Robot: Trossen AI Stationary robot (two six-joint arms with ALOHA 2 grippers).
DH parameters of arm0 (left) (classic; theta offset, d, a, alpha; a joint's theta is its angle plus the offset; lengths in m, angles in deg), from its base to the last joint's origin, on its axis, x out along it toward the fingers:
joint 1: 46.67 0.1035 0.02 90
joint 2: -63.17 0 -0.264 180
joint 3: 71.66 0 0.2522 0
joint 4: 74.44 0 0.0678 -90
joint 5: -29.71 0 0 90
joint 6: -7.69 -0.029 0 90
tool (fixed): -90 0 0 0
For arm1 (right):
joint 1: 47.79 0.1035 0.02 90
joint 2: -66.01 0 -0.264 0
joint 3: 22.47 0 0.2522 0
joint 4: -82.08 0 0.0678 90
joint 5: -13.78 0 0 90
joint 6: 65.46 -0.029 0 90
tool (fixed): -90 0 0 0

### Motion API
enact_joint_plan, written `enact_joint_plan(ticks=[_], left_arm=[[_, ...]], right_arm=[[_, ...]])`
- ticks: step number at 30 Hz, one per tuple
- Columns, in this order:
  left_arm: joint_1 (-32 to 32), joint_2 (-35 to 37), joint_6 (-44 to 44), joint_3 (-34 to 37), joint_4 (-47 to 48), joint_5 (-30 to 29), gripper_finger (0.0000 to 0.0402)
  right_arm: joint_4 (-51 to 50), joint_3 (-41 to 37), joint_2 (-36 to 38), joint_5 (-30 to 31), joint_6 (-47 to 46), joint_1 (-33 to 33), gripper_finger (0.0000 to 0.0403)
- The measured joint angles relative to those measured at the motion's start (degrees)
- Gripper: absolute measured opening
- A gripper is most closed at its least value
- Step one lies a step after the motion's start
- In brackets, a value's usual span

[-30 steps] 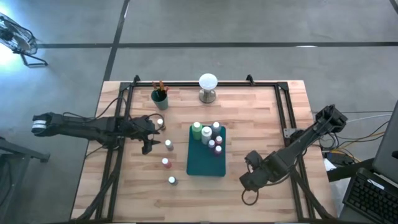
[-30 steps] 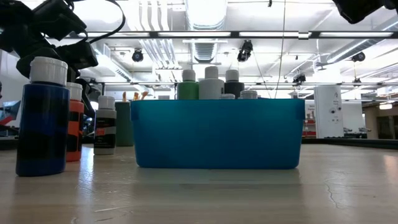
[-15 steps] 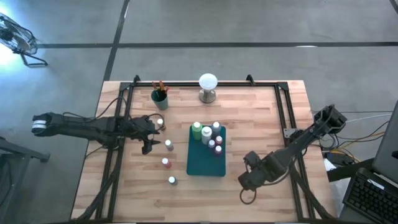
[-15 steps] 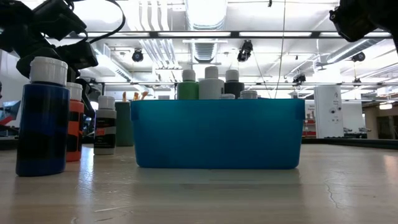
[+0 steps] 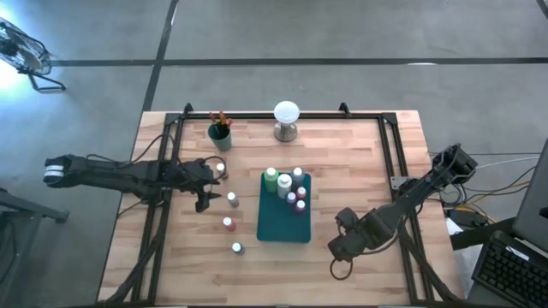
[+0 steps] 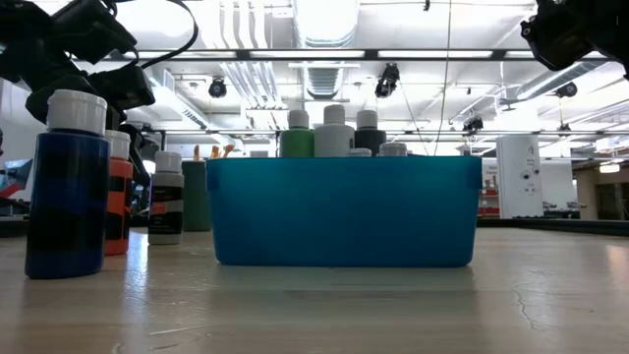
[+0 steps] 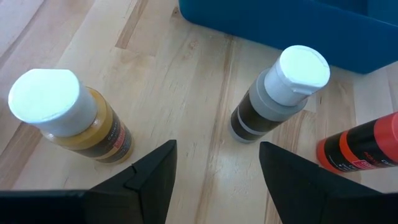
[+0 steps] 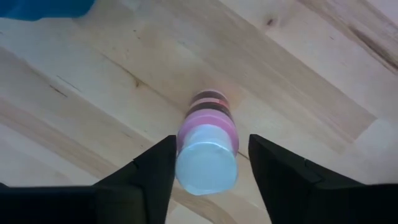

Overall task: Pick & Place Paint Supplies
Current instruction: Put the pink paint bottle into the blue bin

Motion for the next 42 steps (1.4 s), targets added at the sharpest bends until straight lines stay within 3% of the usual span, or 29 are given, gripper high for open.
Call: enact_joint_plan(ticks=[9,18,25,32,42], left_arm=[[0.0,0.0,0.0,0.0,0.0,0.0,0.0234],[0.0,0.0,0.0,0.0,0.0,0.0,0.0234],[0.0,0.0,0.0,0.0,0.0,0.0,0.0234],[0.0,0.0,0.0,0.0,0.0,0.0,0.0234],[0.0,0.0,0.0,0.0,0.0,0.0,0.0234]], right_arm=[[-0.2,0.0,0.2,-0.3,-0.1,0.0,0.0111],[-3.0,2.7,0.3,-0.1,0.2,0.0,0.0111],[-11.8,11.1,0.4,3.4,5.2,-1.0,0.0111],[-13.0,20.1,-0.4,7.7,20.0,-6.9,0.0111],[-13.6,32.7,-8.7,7.6,46.7,-15.9,0.0111]])
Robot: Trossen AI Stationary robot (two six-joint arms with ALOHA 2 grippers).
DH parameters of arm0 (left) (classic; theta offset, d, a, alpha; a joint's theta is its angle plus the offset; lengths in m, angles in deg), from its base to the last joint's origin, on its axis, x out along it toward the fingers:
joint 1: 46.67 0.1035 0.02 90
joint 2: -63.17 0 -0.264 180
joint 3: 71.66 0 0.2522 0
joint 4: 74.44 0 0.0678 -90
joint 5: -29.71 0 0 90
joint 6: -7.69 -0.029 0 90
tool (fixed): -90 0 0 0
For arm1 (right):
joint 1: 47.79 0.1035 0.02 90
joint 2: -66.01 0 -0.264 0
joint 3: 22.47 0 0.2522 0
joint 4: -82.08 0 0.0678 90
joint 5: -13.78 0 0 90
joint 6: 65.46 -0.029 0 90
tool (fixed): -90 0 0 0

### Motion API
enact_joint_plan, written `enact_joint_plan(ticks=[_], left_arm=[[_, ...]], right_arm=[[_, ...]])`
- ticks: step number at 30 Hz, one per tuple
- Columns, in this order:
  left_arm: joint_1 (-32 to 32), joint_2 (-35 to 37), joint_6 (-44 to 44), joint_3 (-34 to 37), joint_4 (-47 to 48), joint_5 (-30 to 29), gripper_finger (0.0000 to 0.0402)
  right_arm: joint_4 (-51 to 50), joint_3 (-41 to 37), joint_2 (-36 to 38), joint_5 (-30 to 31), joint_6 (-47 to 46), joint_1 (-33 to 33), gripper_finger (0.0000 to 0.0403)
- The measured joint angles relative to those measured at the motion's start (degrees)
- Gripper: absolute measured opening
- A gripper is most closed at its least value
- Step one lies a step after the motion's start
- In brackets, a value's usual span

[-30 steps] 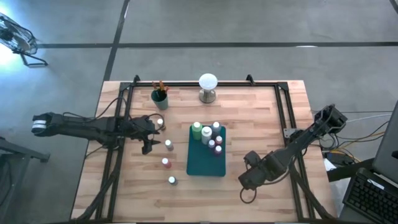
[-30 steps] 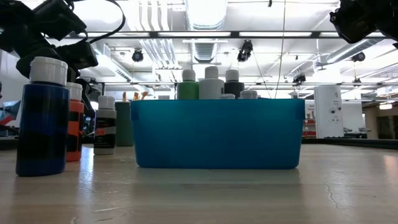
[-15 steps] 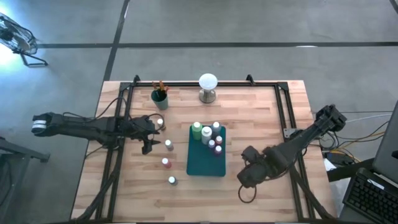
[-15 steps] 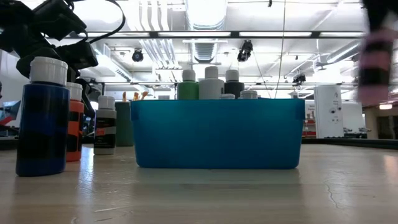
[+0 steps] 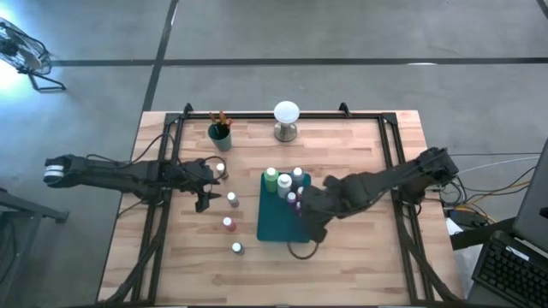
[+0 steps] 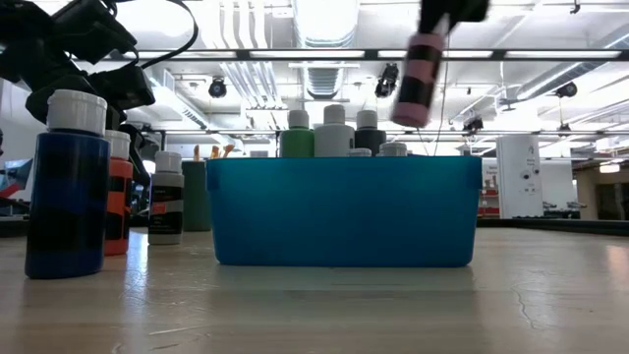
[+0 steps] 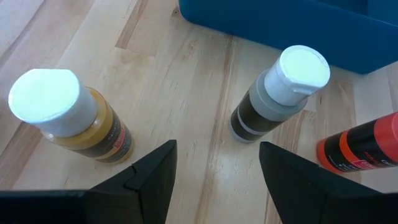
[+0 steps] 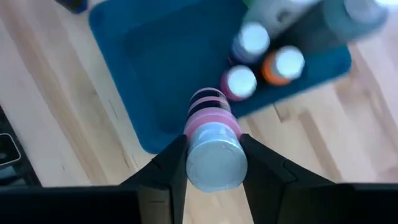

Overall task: Pick & Place Paint Supplies
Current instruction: Put the pink paint bottle into the blue bin

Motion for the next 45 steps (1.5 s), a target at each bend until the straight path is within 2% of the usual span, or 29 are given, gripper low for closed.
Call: enact_joint_plan(ticks=[8,23,29,38,45], left_arm=[[0.0,0.0,0.0,0.0,0.0,0.0,0.0234],[0.0,0.0,0.0,0.0,0.0,0.0,0.0234],[0.0,0.0,0.0,0.0,0.0,0.0,0.0234],[0.0,0.0,0.0,0.0,0.0,0.0,0.0234],[0.0,0.0,0.0,0.0,0.0,0.0,0.0234]], right_arm=[[-3.2,9.0,-7.8,0.0,8.0,-0.5,0.0111],[-8.5,20.3,-20.1,-1.3,10.8,-2.0,0.0111],[-7.3,19.7,-22.0,-4.8,12.7,-4.3,0.0111],[-4.5,18.7,-22.1,-5.4,15.9,-7.2,0.0111],[-0.7,13.8,-22.2,-8.1,17.5,-8.4,0.0111]])
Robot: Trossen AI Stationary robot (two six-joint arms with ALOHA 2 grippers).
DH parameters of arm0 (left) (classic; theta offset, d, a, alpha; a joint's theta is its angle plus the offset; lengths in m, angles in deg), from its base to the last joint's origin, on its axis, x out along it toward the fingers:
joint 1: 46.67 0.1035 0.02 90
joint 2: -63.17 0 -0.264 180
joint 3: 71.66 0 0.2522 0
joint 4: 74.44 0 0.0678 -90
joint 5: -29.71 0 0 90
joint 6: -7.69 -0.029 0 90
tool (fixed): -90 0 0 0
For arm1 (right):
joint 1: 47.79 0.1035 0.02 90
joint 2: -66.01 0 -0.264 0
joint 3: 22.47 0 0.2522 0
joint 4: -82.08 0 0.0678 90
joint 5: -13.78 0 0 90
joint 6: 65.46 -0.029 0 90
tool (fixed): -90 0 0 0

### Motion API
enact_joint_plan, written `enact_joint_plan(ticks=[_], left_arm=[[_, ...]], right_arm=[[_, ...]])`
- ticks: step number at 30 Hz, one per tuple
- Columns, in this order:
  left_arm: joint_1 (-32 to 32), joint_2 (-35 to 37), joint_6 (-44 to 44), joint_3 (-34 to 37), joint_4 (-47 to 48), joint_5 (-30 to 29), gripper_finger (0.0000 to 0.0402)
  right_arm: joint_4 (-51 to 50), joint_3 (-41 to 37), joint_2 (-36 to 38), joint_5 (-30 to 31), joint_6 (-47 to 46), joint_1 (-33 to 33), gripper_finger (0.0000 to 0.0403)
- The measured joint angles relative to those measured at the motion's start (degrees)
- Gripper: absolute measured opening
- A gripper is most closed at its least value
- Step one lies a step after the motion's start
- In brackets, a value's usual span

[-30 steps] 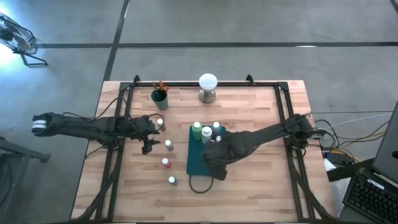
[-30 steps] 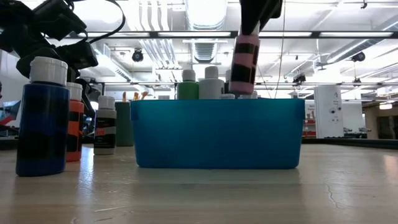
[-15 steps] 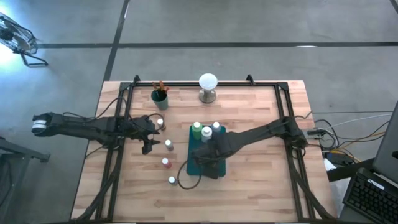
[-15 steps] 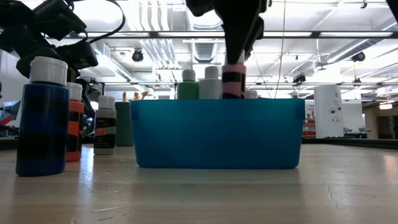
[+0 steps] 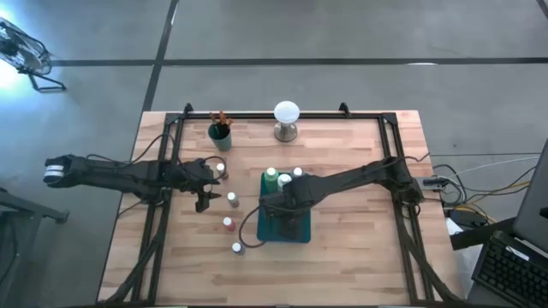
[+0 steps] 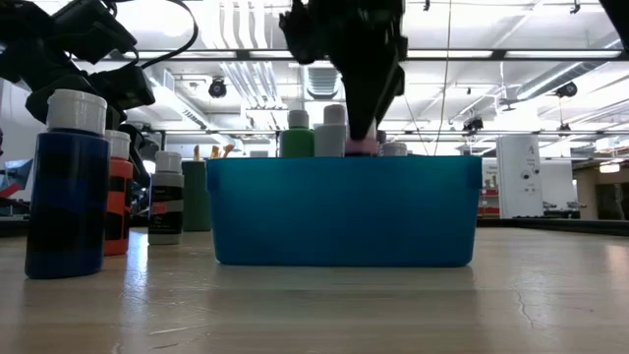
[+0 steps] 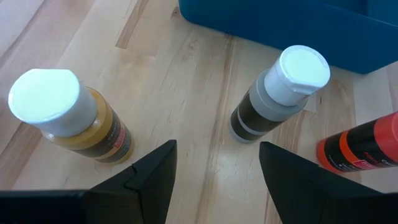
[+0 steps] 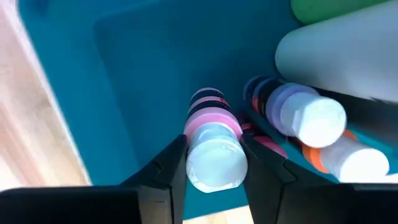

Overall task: Pick & Place Paint Supplies
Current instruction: Put the pink paint bottle into the blue bin

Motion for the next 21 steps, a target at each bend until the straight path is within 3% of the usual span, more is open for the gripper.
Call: enact_joint_plan(ticks=[18,21], left_arm=[[0.0,0.0,0.0,0.0,0.0,0.0,0.0234],[0.0,0.0,0.0,0.0,0.0,0.0,0.0234]], right_arm=[[6.8,-6.2,0.2,-2.5,2.1,-2.2,0.0112],[7.0,-6.1,0.2,-2.4,2.7,-2.1,0.0143]])
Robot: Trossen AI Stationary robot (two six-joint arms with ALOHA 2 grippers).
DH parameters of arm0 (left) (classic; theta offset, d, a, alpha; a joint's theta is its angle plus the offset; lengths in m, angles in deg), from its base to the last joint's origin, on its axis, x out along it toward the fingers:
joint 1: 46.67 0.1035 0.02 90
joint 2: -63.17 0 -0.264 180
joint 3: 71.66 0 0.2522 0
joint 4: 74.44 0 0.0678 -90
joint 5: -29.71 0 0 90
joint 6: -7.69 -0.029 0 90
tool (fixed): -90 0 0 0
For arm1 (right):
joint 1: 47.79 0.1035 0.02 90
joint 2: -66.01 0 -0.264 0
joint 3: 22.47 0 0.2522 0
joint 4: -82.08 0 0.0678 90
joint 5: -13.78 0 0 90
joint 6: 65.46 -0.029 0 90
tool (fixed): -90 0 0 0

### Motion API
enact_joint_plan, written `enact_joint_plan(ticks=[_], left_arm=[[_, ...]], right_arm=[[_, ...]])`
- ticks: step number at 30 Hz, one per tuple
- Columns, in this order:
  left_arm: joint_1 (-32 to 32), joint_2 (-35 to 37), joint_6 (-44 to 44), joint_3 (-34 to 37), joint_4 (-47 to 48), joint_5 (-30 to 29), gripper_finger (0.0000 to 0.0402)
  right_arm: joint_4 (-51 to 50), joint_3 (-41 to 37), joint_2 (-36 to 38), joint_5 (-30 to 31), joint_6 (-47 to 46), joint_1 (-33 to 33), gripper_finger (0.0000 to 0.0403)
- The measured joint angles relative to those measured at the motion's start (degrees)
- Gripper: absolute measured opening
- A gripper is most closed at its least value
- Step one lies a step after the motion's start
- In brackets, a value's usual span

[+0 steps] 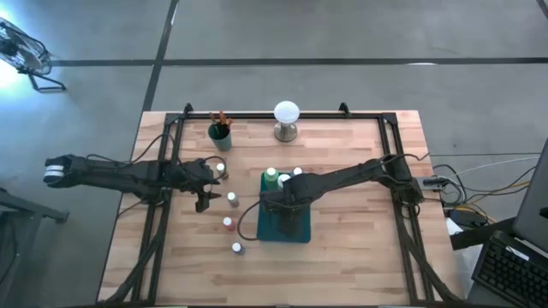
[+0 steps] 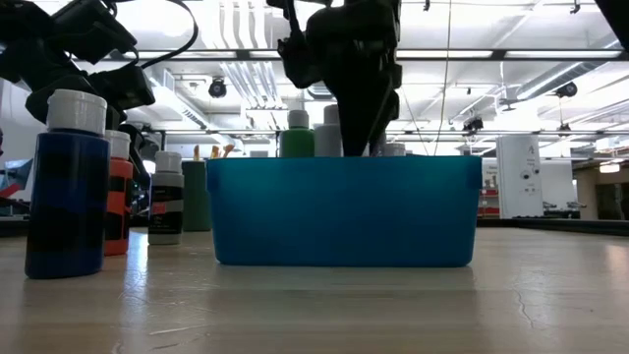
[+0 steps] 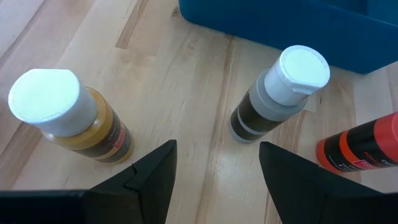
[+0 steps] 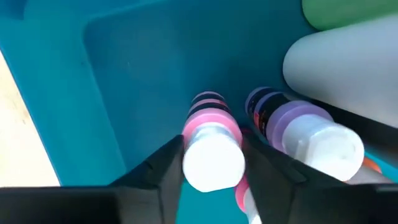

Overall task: Pick & Place Paint Supplies
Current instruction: Put the pink paint bottle into the blue bin, then put the yellow paint bottle into the blue bin

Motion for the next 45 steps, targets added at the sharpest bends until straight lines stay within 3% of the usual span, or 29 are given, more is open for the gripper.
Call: enact_joint_plan(ticks=[7,21,26,34,39,45], left_arm=[[0.0,0.0,0.0,0.0,0.0,0.0,0.0234],[0.0,0.0,0.0,0.0,0.0,0.0,0.0234],[0.0,0.0,0.0,0.0,0.0,0.0,0.0234],[0.0,0.0,0.0,0.0,0.0,0.0,0.0234],[0.0,-0.1,0.0,0.0,-0.1,0.0,0.0234],[0.0,-0.1,0.0,0.0,0.0,0.0,0.0234]], right_arm=[[-0.3,1.7,-0.1,0.2,0.7,0.0,0.021],[-7.0,6.9,1.6,5.8,0.6,2.4,0.0218],[-9.9,8.5,5.4,9.3,-2.5,5.7,0.0204],[-4.9,4.4,18.9,21.6,-1.3,14.7,0.0158],[0.4,-3.4,28.8,23.6,-0.9,15.7,0.0116],[7.1,-18.0,40.9,24.4,0.0,15.0,0.0059]])
